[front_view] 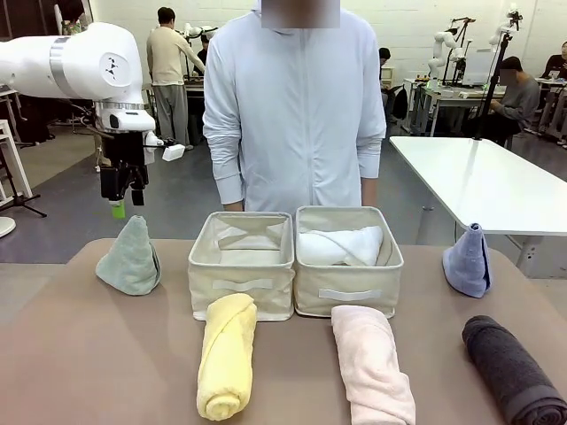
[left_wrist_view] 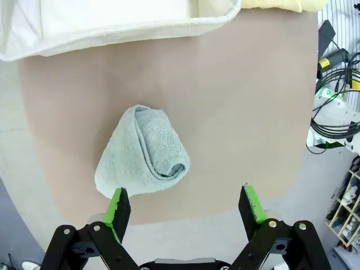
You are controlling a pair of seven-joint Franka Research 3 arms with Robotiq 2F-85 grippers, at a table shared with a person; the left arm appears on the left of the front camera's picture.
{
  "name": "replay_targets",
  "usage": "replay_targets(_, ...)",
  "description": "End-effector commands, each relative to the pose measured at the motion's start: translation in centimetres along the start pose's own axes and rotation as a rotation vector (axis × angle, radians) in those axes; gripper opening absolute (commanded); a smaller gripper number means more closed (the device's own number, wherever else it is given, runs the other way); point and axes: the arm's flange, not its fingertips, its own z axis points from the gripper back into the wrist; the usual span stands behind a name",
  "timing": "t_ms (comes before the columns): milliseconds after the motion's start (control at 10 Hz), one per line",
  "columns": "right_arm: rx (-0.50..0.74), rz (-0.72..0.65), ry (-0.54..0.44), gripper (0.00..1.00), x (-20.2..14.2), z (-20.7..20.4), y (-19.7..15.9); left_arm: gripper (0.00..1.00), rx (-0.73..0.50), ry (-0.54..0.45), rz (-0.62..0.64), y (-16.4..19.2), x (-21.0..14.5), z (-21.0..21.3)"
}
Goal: Sort the towels based on their folding style.
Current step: Pick up one triangle-folded towel and place it in the left Fabric basket.
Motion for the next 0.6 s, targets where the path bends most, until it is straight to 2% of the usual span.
replay_targets(0, 0.011, 0.020, -0.021, 1.00, 0.21, 0.13, -0.07, 1.00, 0.011, 0.019, -0.006, -1.04, -0.34, 0.59)
replay_targets(500, 0.011, 0.020, -0.021, 1.00, 0.21, 0.13, -0.07, 1.00, 0.013, 0.002, -0.001, -0.51, -0.04, 0.84)
